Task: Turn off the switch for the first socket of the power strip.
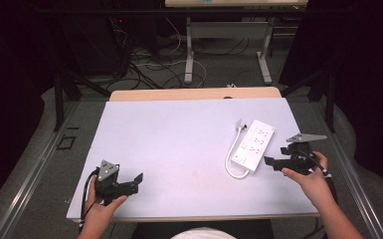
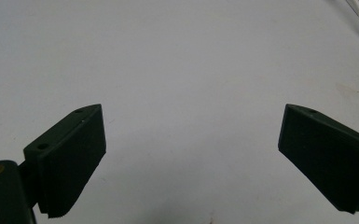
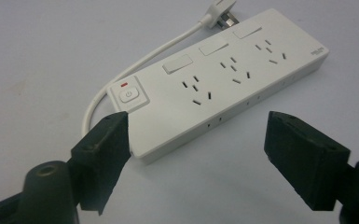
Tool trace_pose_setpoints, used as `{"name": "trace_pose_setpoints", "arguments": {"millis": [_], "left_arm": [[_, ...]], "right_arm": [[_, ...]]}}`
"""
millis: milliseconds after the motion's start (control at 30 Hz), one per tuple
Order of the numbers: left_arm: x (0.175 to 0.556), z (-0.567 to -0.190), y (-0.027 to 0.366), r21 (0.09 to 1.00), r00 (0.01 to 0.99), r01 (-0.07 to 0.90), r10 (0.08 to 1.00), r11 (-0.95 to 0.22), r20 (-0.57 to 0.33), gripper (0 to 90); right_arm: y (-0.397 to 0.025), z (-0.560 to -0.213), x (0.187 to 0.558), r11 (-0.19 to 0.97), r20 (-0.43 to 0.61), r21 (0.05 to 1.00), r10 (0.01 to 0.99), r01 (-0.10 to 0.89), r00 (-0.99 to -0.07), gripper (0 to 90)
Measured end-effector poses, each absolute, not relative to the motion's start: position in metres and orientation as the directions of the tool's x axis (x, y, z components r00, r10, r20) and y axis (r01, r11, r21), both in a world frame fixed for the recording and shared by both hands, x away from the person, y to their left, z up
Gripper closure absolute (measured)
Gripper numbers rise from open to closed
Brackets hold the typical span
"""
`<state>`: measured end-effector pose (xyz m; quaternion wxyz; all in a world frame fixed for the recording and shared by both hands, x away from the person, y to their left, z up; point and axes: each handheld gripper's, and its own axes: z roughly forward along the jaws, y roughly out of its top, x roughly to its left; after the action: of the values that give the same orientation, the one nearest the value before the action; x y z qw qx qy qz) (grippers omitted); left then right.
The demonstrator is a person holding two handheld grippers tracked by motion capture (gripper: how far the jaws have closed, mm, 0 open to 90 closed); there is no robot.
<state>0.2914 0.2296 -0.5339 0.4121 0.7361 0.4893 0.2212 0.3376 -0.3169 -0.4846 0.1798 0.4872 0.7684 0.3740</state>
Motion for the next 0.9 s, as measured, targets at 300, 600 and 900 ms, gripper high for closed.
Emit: {"name": "trace_pose_setpoints", "arguments": {"millis": [300, 600, 900], "left_arm": [[0.291, -0.534, 0.23, 0.823, 0.42, 0.539, 0.904, -0.181, -0.076, 7.4], [0.291, -0.534, 0.23, 0.825, 0.416, 0.535, 0.907, -0.182, -0.069, 7.4], [0.292, -0.535, 0.23, 0.824, 0.415, 0.536, 0.907, -0.186, -0.065, 7.1]], "right_arm": [[-0.33, -0.49, 0.326, 0.211, 0.081, 0.761, 0.907, 0.614, -0.413, 14.6], [-0.34, -0.5, 0.312, 0.162, 0.086, 0.78, 0.929, 0.605, -0.359, 14.4], [-0.351, -0.513, 0.303, 0.108, 0.104, 0.792, 0.946, 0.6, -0.308, 11.3]]}}
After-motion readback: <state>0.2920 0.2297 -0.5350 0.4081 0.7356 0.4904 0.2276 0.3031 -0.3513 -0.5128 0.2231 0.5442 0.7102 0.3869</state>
